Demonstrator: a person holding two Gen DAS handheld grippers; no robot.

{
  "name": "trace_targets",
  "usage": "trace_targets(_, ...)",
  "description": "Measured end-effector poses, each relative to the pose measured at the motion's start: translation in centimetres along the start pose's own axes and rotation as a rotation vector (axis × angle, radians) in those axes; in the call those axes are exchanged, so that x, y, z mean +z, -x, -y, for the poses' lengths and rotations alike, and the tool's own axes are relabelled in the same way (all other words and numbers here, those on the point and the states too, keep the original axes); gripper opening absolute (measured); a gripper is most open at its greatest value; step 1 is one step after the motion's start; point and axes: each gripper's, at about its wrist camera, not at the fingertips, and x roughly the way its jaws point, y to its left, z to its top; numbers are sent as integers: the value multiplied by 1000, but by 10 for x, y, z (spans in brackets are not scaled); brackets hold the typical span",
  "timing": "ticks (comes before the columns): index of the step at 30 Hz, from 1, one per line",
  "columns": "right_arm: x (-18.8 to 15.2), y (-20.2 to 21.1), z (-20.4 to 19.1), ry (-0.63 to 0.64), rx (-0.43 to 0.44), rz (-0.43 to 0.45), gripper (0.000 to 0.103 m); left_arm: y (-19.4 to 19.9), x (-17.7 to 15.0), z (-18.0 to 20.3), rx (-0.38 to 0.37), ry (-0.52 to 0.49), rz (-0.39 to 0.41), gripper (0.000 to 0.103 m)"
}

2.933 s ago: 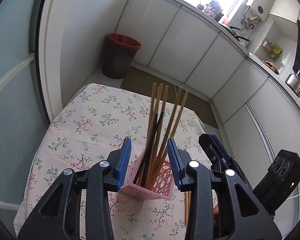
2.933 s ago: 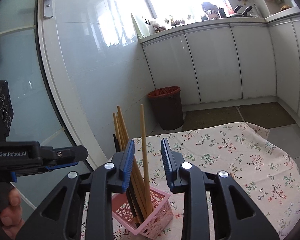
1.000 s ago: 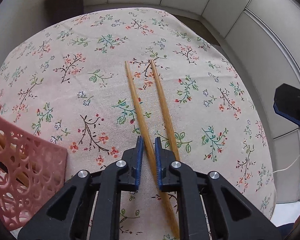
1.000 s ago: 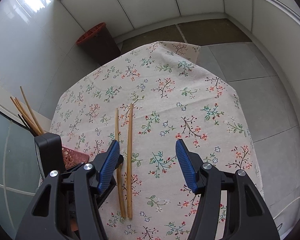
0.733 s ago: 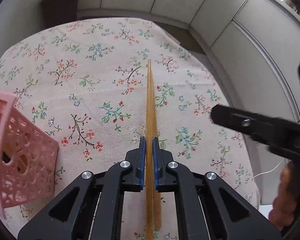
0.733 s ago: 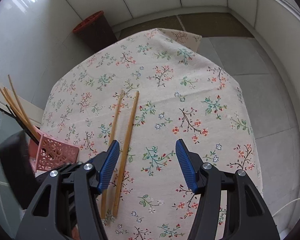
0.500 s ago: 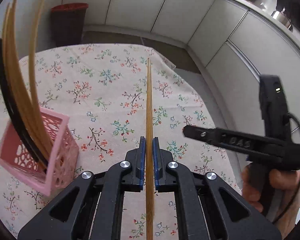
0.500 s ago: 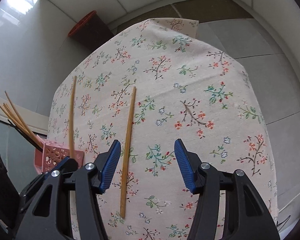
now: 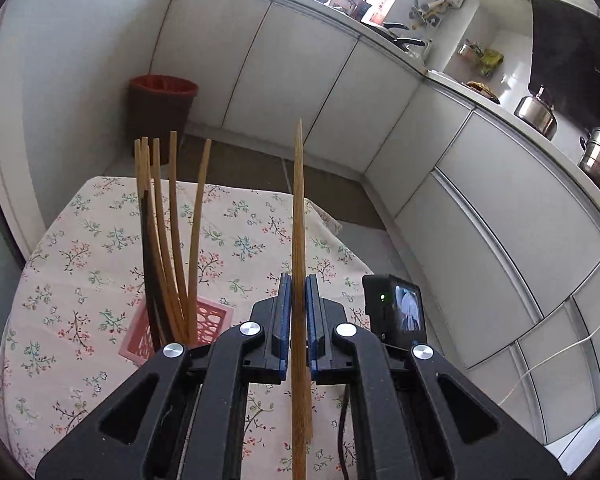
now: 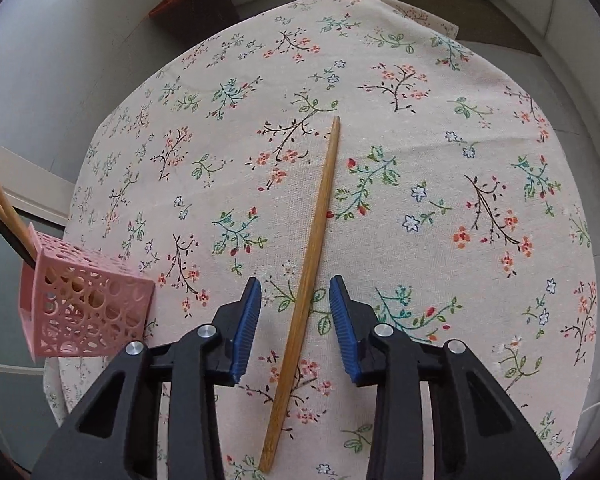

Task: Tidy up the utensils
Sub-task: 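Grasp the last chopstick with the right gripper while the left gripper carries its chopstick, then lower both held chopsticks into the pink holder and open both grippers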

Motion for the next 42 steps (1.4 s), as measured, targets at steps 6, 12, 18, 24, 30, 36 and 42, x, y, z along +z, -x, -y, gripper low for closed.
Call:
trace_targets(6, 0, 4, -23, 80, -66, 61, 8, 15, 4, -3, 5, -27, 72, 6)
trace_targets(12, 4, 61, -46, 188, -3, 297, 7, 20, 15, -21, 31, -15, 123, 6)
trace_targets(18, -4, 106, -65, 296, 74, 551, 7, 24, 19, -32, 69, -16, 181, 6)
trace_targets(24, -10, 132, -78, 349, 107, 665, 7, 24, 21, -38, 85, -4, 201, 6)
trace_targets(30, -12, 148, -80, 344, 155, 705, 7, 24, 19, -39, 87, -21, 239, 6)
trace_targets(36, -17, 164, -81, 330, 216, 738, 8, 23, 20, -46, 84, -7, 290, 6)
trace_targets(42, -22, 166, -85, 330, 227, 742, 8, 17, 17, -49, 133, -32, 370, 6)
